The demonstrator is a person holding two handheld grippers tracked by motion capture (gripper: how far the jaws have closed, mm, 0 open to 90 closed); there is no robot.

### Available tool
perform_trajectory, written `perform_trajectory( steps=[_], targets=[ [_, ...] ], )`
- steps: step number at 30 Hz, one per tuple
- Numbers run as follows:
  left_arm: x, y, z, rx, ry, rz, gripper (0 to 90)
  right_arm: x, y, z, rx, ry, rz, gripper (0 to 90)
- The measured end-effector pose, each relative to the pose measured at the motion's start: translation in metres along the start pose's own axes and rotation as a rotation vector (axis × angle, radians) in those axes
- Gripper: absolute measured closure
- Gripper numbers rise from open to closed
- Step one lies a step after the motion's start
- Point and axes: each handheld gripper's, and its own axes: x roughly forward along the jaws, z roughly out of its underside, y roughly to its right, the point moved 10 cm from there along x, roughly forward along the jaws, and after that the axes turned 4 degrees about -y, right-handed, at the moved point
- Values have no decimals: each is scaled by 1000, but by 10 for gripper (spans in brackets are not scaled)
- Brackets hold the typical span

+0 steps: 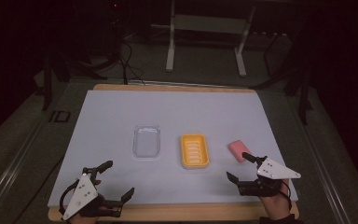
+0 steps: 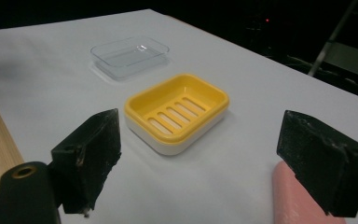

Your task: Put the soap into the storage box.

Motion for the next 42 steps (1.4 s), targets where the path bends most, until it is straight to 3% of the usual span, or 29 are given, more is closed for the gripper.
perform_trajectory(
  steps=[4,5,10,13,17,23,24,25,27,30,33,42],
  targets=[
    [0,0,0,1,0,-2,3,7,0,1,-43,-25,0,131],
    [1,0,0,1,0,-2,3,12,-1,4,-67,-49,-20,130],
    [1,-1,0,5,-4,-6,3,20,2,8,-50,-77,-46,132],
    [1,-1,1,12,-10,-10,4,23,8,9,-3,-100,-33,137],
    [1,-1,1,13,-9,-12,3,24,19,14,102,-157,11,139],
    [1,-2,2,16,-14,-17,4,23,26,19,149,-209,44,156],
    [1,-2,2,17,-15,-18,4,23,27,21,165,-227,52,163],
    [0,-2,2,19,-15,-19,3,22,30,27,184,-286,78,164],
    [0,-2,1,18,-13,-21,3,21,31,29,198,-306,84,164],
    [0,-3,2,19,-16,-26,3,19,37,35,224,-395,108,163],
    [0,-2,2,22,-16,-26,3,17,40,39,257,-435,92,150],
    [0,-2,2,22,-20,-28,4,11,51,67,313,-676,45,138]
  ],
)
